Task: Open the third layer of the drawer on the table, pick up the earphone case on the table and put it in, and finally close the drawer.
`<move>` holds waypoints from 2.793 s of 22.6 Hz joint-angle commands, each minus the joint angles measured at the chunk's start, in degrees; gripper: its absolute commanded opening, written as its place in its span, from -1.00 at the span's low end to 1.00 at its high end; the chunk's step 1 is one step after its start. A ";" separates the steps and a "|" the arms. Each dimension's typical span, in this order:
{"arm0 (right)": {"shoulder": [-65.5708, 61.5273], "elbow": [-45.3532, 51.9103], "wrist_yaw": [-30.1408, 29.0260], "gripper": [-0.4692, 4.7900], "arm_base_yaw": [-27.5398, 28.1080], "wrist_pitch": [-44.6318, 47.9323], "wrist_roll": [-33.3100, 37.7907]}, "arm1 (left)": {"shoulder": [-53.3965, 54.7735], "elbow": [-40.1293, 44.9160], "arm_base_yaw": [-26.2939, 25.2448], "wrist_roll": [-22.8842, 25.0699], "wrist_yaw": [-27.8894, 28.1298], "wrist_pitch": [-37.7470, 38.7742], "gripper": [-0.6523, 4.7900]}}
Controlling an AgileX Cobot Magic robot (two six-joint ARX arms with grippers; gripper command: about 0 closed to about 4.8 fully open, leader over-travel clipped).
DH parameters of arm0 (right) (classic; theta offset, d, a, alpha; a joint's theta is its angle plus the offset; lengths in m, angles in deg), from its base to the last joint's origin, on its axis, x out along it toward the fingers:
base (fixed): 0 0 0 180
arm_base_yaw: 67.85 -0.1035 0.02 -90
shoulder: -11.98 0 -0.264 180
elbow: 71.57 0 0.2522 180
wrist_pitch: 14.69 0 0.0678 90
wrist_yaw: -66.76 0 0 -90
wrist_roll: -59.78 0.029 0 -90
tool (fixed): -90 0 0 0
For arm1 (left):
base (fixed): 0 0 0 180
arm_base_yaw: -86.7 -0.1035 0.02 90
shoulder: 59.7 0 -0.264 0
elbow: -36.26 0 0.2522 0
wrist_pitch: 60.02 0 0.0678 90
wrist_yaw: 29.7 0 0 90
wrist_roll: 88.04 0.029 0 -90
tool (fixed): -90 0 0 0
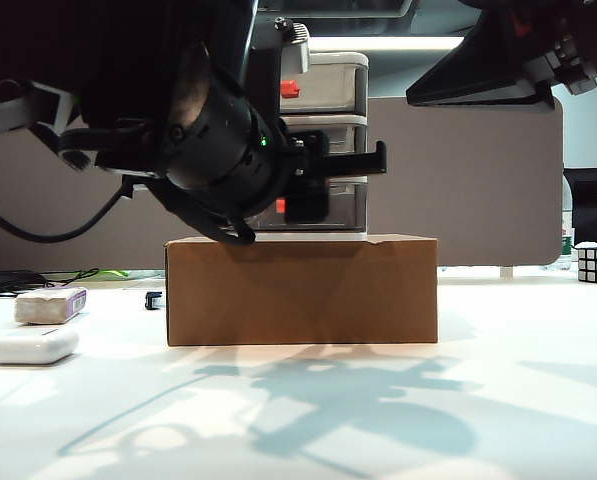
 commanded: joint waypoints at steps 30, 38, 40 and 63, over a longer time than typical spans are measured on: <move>0.04 -0.33 -0.26 -0.84 -0.09 2.86 -0.22 | 0.28 -0.20 -0.72 -2.36 -3.50 1.14 -0.35; -1.53 -0.35 -0.28 -0.84 -0.09 5.81 -0.20 | 0.28 -0.22 -0.72 -3.65 -3.52 0.81 -0.57; -1.81 -0.35 -0.28 -0.84 -0.09 5.84 -0.20 | 0.28 -0.22 -0.72 -3.65 -3.48 0.68 -0.57; -16.79 -9.79 -3.26 -0.84 -0.31 11.63 0.28 | 0.28 -0.13 0.28 -3.63 -3.74 1.66 -0.31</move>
